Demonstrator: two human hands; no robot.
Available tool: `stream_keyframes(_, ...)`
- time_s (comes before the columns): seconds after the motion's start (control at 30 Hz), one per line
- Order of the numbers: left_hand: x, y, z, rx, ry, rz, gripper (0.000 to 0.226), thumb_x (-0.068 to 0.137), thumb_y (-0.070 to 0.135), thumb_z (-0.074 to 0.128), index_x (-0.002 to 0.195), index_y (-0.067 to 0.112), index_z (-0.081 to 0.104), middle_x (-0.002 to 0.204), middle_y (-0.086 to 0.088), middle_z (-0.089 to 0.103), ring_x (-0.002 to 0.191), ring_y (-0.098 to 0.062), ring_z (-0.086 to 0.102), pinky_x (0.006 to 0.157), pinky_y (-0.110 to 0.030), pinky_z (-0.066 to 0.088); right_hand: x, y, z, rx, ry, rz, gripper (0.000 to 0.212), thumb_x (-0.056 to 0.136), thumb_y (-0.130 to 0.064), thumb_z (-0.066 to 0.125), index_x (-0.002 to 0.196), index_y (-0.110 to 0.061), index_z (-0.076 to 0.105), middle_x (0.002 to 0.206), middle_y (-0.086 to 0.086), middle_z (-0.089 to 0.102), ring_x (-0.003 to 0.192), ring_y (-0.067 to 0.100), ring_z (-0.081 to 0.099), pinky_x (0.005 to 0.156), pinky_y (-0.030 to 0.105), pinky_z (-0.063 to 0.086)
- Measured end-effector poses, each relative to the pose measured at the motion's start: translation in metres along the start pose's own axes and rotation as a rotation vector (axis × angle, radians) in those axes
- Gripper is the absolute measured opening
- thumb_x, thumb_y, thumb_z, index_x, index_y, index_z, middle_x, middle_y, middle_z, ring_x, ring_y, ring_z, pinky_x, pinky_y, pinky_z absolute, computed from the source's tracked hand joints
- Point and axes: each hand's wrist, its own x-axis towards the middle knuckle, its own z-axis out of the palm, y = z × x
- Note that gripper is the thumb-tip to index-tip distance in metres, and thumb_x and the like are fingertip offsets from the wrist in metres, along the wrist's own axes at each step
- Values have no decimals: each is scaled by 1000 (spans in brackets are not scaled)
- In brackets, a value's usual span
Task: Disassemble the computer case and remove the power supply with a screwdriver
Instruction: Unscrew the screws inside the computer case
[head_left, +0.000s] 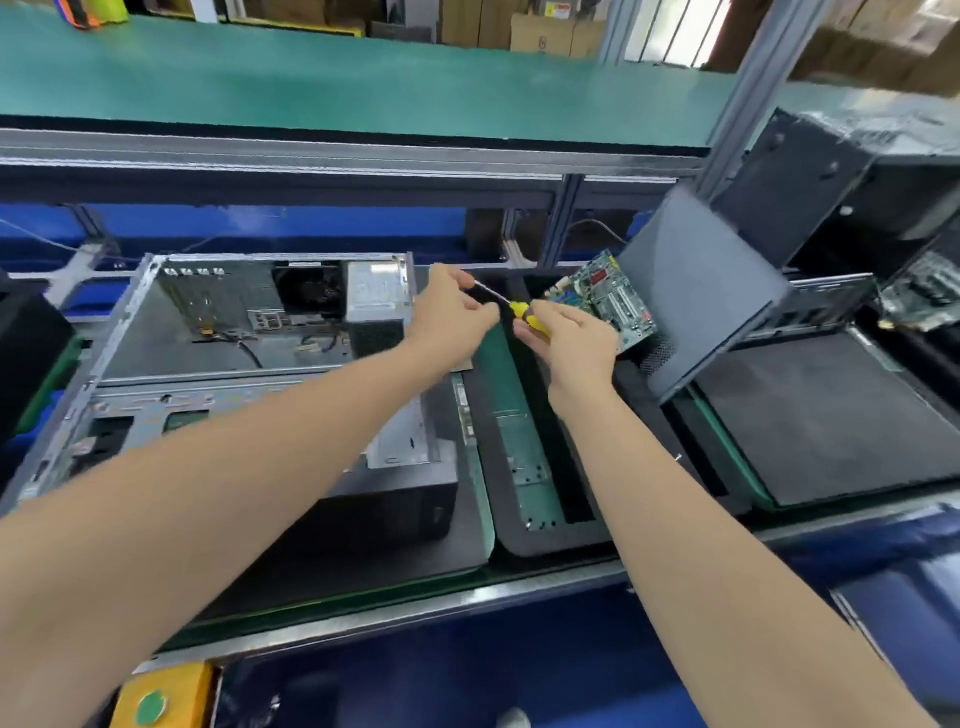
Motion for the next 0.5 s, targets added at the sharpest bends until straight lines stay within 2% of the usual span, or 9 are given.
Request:
stream_keyframes(0.07,-9,7,32,73,-62,20,26,83,24,71,105,19,59,84,10,68,77,-3,62,54,-12,41,11,8,-24,71,62,28,11,93,9,70,87,0,74,90,14,74,75,22,71,83,32,63)
stream_keyframes(0.13,-18,7,59,225,-210,47,13,80,19,72,93,21,71,82,13,68,76,-5,63,53,-6,39,18,17,-43,65,109,61,13,90,14,70,94,2,73,102,19,71,82,25,66,85,32,60)
stream_keyframes(0.23,-31,-3,91,411,-434,45,13,76,11,74,87,17,78,79,11,69,70,-7,62,48,-4,38,25,31,-67,5,116,132,21,86,18,69,98,2,75,84,15,70,81,24,61,80,33,55)
stream_keyframes(0.37,-41,-22,113,550,-534,30,13,79,3,73,86,13,78,89,1,75,82,-13,67,69,-18,47,34,42,-92,-53,111,168,25,84,15,70,89,-8,77,91,15,75,85,21,66,90,34,58)
stream_keyframes(0.5,-46,-42,120,599,-548,-21,14,83,2,74,91,14,75,95,-1,73,88,-16,67,78,-26,54,46,49,-109,-38,112,198,19,87,11,72,98,-2,80,95,15,80,82,18,74,94,35,62)
